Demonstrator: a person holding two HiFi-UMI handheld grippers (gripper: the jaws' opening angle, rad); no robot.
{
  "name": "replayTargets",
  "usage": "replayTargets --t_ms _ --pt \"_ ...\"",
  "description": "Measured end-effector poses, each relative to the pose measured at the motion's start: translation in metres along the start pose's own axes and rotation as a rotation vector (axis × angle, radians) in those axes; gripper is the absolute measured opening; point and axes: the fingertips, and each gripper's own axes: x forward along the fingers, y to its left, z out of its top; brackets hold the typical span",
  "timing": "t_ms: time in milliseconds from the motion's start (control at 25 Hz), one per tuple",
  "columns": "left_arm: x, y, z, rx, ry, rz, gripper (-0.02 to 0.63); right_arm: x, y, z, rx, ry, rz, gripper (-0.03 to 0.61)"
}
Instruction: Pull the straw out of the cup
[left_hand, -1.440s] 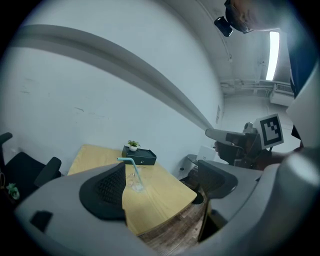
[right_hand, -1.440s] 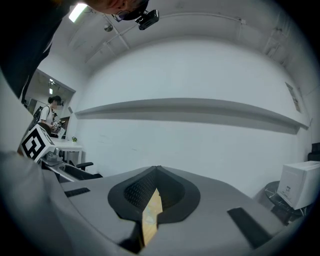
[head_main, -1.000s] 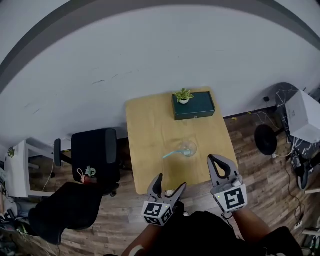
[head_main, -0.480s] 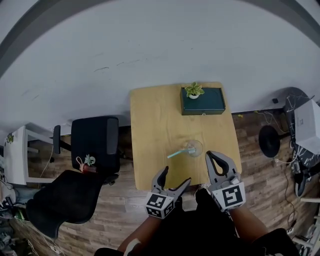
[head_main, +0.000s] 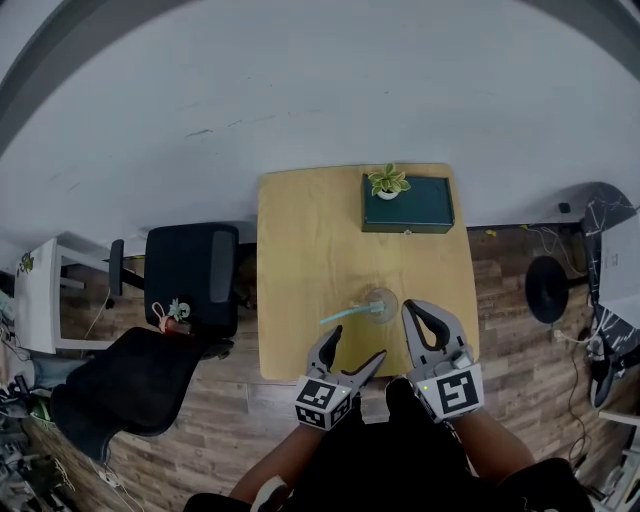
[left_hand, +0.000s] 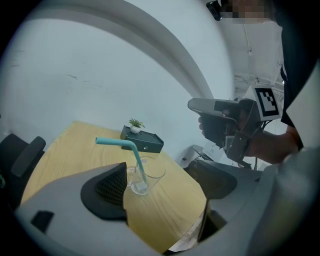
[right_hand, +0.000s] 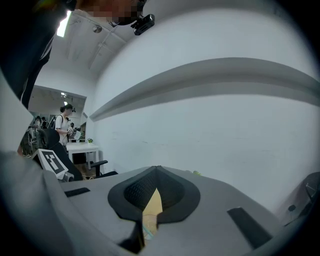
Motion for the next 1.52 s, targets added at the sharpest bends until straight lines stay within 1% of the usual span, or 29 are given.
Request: replayTargets --t_ms 280,400,520,600,640,720,760,920,1080,1280,1400,1520 --pt "0.025 0.006 0.002 -0.064 -0.028 0.044 0.445 -0.004 -0.020 -0.016 0.015 0.012 0.016 0.018" --pt "0.032 0.009 0.004 -0.102 -0.042 0.057 0.439 -0.005 -0.024 -0.026 0.028 0.050 0.021 0.018" --pt "0.037 0.012 0.008 -0.115 -0.054 0.071 0.430 -0.005 -0.021 -0.032 0.032 0.068 0.047 0.018" --pt "0.038 0.015 0.011 -0.120 -0.065 0.081 0.420 -0.003 -0.022 -0.030 0.035 0.061 0.053 0.018" --pt "0.039 0.016 0.012 -0.122 -0.071 0.084 0.408 -0.002 -0.021 -0.028 0.035 0.041 0.065 0.018" --pt "0.042 0.020 0.014 -0.121 -0.076 0.090 0.364 0.001 -0.019 -0.025 0.037 -0.001 0.097 0.018" --pt "0.043 0.021 0.015 -0.117 -0.074 0.092 0.354 0.002 -0.018 -0.025 0.038 -0.007 0.107 0.018" --pt "0.048 0.025 0.017 -0.108 -0.074 0.104 0.298 0.003 -0.020 -0.027 0.037 -0.004 0.121 0.018" --pt "0.051 0.026 0.021 -0.105 -0.092 0.101 0.266 0.003 -0.022 -0.029 0.052 -0.002 0.122 0.018" --pt "0.051 0.030 0.021 -0.086 -0.091 0.118 0.197 0.003 -0.027 -0.031 0.054 0.000 0.119 0.018" --pt "0.051 0.030 0.019 -0.090 -0.086 0.124 0.181 0.001 -0.032 -0.038 0.051 0.023 0.109 0.018" --pt "0.051 0.029 0.016 -0.094 -0.082 0.127 0.179 0.001 -0.032 -0.033 0.056 0.002 0.113 0.018"
